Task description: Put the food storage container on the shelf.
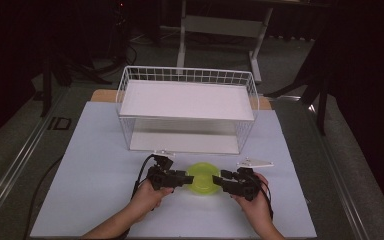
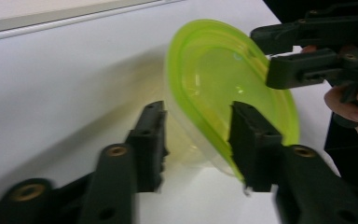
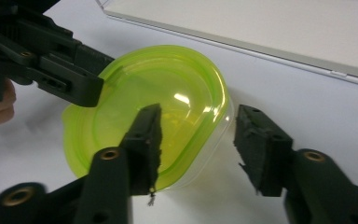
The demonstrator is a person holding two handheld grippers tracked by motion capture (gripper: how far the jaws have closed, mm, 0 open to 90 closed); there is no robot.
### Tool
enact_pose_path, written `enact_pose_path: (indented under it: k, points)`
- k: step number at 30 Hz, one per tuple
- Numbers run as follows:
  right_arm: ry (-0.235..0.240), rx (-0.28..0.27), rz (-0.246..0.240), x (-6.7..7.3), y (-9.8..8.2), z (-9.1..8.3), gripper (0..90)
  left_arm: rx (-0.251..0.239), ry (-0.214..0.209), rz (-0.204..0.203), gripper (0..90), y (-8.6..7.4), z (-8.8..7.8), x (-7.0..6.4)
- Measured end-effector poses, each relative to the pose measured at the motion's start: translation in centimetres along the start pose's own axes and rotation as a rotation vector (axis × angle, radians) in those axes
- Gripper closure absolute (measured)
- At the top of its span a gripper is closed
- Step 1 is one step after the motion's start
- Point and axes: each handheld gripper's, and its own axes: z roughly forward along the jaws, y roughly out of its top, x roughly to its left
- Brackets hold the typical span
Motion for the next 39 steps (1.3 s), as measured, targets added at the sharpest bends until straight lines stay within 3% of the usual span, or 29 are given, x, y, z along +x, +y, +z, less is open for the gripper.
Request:
enact_pose_path:
  k: [2,5,10,13,16,26,32,39]
  points:
    - [-0.030,0.012,-0.019,0.4,0.1,-0.3,64.8,-0.007,0.008,0.023,62.7,0.0,-0.2,-0.1]
    - [-0.010,0.022,-0.001,0.2,0.0,-0.4,65.5,-0.012,0.012,0.031,64.2,-0.2,-0.2,-0.4]
    - [0.000,0.033,-0.001,0.4,0.1,-0.7,69.0,-0.003,-0.012,0.013,68.1,-0.3,-0.4,-0.6]
    - [0.006,0.038,0.001,0.4,0.1,-0.8,70.2,-0.002,0.007,0.029,68.8,-0.3,-0.5,-1.1]
    - [0.020,0.045,0.012,0.4,0.1,-0.9,71.4,-0.016,0.014,0.011,70.8,-0.5,-0.7,-1.4]
    - [0.037,0.058,0.036,0.5,-0.1,-1.5,75.7,-0.005,0.102,0.068,74.2,-0.9,-1.2,-3.9]
    - [0.036,0.060,0.042,1.0,-0.4,-1.9,77.3,0.001,0.107,0.043,76.8,-1.2,-1.5,-4.4]
    - [0.053,0.059,0.054,1.3,-0.4,-2.0,78.9,-0.013,0.077,0.007,78.9,-1.7,-1.9,-4.0]
